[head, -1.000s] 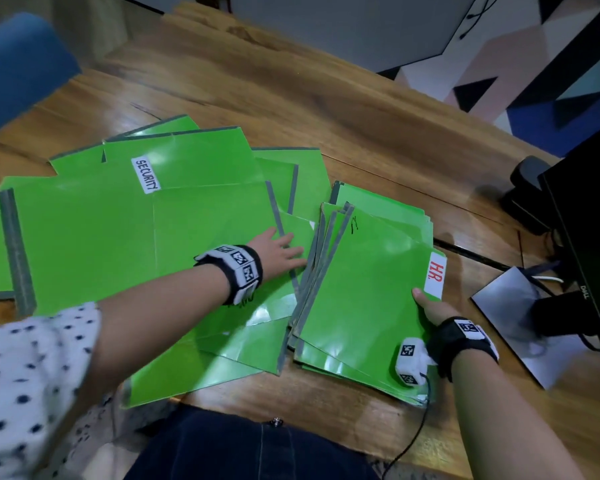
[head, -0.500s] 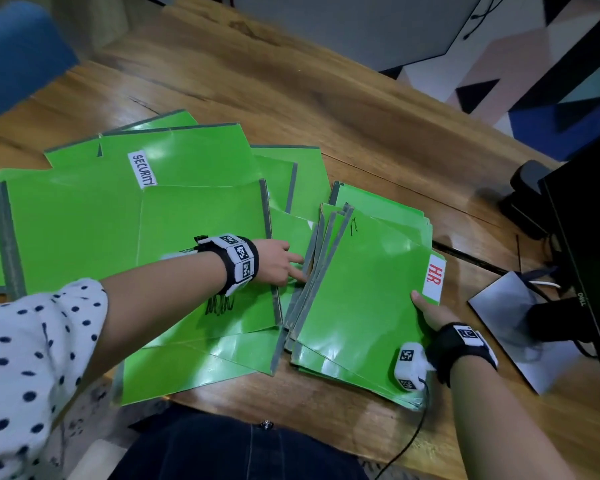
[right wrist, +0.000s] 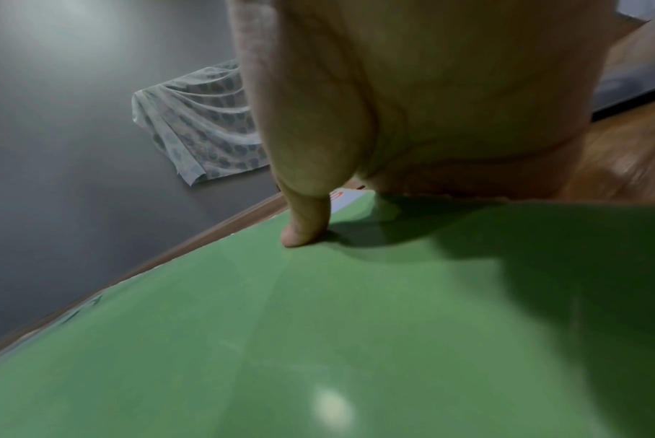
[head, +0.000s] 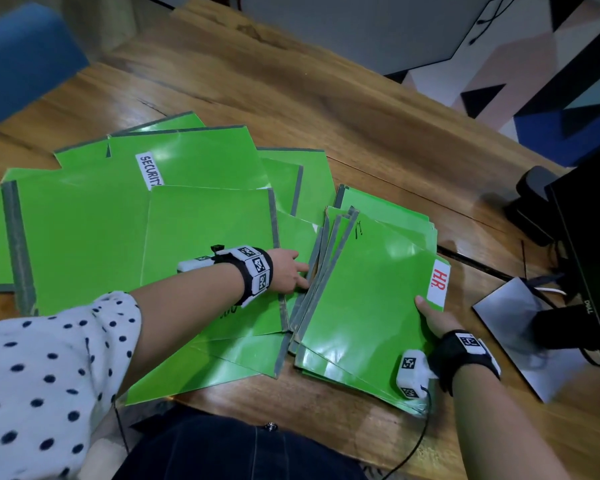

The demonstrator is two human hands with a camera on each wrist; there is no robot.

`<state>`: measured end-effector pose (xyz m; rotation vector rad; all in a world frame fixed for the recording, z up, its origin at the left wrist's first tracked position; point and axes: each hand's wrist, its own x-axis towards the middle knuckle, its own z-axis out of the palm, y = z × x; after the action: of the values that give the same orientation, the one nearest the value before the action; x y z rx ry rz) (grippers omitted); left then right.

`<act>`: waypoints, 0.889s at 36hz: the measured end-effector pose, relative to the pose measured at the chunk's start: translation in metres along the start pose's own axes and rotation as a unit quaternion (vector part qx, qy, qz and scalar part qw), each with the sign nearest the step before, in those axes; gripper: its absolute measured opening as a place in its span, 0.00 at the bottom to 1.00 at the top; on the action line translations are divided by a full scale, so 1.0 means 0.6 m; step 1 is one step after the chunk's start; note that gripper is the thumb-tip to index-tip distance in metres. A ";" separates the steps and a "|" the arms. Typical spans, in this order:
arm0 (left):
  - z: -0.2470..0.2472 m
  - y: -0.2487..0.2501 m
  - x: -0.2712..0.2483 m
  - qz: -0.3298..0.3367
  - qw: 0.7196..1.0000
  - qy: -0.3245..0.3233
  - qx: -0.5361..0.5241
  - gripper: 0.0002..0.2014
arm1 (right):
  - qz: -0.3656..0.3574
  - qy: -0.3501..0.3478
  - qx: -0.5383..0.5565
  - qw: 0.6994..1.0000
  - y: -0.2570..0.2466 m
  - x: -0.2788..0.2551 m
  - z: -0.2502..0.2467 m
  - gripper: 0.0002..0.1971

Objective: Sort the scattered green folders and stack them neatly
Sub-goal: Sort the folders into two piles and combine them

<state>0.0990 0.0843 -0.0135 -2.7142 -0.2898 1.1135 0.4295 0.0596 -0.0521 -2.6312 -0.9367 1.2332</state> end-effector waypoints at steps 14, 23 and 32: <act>-0.015 -0.042 -0.056 -0.042 0.991 0.114 0.060 0.20 | -0.002 0.006 0.019 1.000 -0.002 -0.012 0.003 0.34; -0.105 -0.102 -0.115 -0.078 0.993 0.080 0.030 0.10 | -0.017 -0.006 0.016 1.000 0.009 -0.023 0.014 0.32; -0.227 -0.173 -0.201 -0.267 0.920 0.199 -0.207 0.24 | -0.021 0.003 0.030 0.999 0.008 -0.044 0.030 0.33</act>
<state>0.0999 0.1396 0.1885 -2.8307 -1.2199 0.3635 0.4059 0.0379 -0.0480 -2.5546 -0.9328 1.2236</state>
